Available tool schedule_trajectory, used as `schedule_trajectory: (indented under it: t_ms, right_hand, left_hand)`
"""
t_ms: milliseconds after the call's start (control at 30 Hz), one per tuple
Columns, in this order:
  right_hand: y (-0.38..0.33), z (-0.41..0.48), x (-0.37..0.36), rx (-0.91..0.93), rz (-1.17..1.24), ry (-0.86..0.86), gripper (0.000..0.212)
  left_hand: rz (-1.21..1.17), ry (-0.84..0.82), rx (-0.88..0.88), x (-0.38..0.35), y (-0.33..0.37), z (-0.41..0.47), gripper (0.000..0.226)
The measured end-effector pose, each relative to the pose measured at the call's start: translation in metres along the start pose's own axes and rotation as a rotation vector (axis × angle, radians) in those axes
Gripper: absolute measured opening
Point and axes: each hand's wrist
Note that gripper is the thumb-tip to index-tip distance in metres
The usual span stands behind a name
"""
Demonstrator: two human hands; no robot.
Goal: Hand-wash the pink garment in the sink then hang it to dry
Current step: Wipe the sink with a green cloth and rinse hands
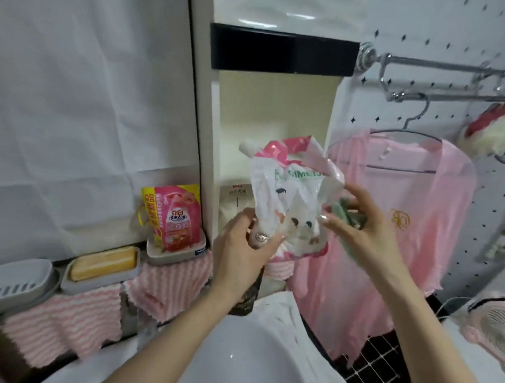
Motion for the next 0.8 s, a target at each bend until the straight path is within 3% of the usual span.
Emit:
schedule_trajectory:
  t_ms: [67, 133, 300, 467, 600, 733, 800]
  right_hand:
    - [-0.006, 0.029, -0.013, 0.046, -0.022, -0.089, 0.080]
    - [-0.008, 0.060, -0.030, 0.109, -0.030, -0.088, 0.091]
    - [-0.005, 0.115, -0.072, 0.198, -0.029, -0.040, 0.087]
    - [0.013, 0.141, -0.099, 0.171, -0.006, -0.030, 0.088]
    - [0.013, 0.158, -0.113, 0.105, -0.269, -0.098, 0.069]
    - [0.017, 0.163, -0.116, 0.048, -0.335, -0.066, 0.057]
    - [0.021, 0.163, -0.118, 0.052, -0.381, -0.096, 0.051]
  left_hand:
    - [0.113, 0.104, -0.069, -0.001, 0.011, 0.036, 0.037]
    - [0.205, 0.153, -0.124, -0.005, 0.022, 0.071, 0.034]
    - [0.442, 0.155, -0.153, -0.021, 0.023, 0.133, 0.062]
    - [0.676, 0.039, -0.045, -0.033, 0.023, 0.154, 0.081]
    - [0.798, 0.016, 0.004, -0.035, 0.033, 0.163, 0.093]
    - [1.056, 0.061, -0.359, -0.035, 0.025, 0.152, 0.069]
    - [1.102, 0.034, -0.384, -0.034, 0.018, 0.151, 0.056]
Point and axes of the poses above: each hand's wrist, its own z-axis towards the middle knuckle, its own x-axis out of the back of the hand, y = z × x, and after that the axes turned 5 degrees about y, right-handed
